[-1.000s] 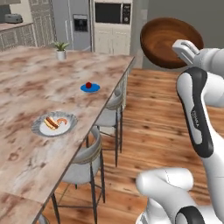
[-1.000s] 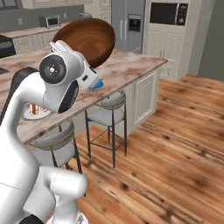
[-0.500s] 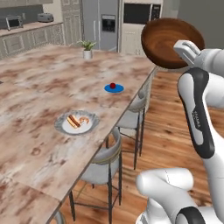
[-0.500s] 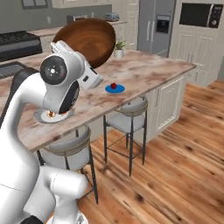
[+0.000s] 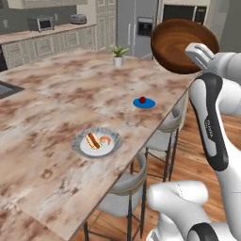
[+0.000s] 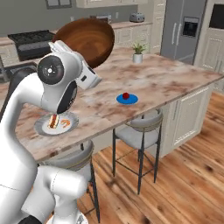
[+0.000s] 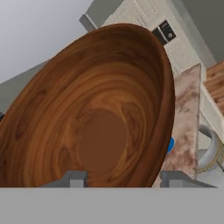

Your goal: Take the smaller bowl and place it next to the appetizer plate on the dining counter , and place the larger bowl next to the plate with cooked food.

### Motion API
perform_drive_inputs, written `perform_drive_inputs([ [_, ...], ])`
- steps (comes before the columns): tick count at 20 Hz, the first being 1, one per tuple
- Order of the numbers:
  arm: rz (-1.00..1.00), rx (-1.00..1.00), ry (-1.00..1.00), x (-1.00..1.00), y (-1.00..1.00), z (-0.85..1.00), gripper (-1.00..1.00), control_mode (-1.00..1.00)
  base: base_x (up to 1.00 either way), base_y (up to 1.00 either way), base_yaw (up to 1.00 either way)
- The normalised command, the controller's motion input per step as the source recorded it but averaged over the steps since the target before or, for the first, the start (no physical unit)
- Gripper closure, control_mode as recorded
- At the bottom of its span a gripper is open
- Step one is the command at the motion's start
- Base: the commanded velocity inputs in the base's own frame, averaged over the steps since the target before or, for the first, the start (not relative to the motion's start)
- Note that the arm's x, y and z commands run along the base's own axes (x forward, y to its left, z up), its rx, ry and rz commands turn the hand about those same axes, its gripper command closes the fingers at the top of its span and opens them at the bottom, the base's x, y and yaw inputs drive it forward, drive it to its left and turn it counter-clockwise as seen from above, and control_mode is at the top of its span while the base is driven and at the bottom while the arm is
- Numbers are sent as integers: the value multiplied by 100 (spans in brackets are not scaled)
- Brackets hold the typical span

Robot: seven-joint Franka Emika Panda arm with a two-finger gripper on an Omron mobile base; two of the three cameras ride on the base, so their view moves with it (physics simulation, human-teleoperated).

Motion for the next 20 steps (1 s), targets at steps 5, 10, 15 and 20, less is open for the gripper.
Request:
perform_drive_inputs([
  [5,0,0,0,0,0,0,100,100,76,-40,28],
  [10,0,0,0,0,0,0,100,100,74,-5,31],
  [15,0,0,0,0,0,0,100,100,66,-2,34],
  [20,0,0,0,0,0,0,100,100,70,-11,38],
])
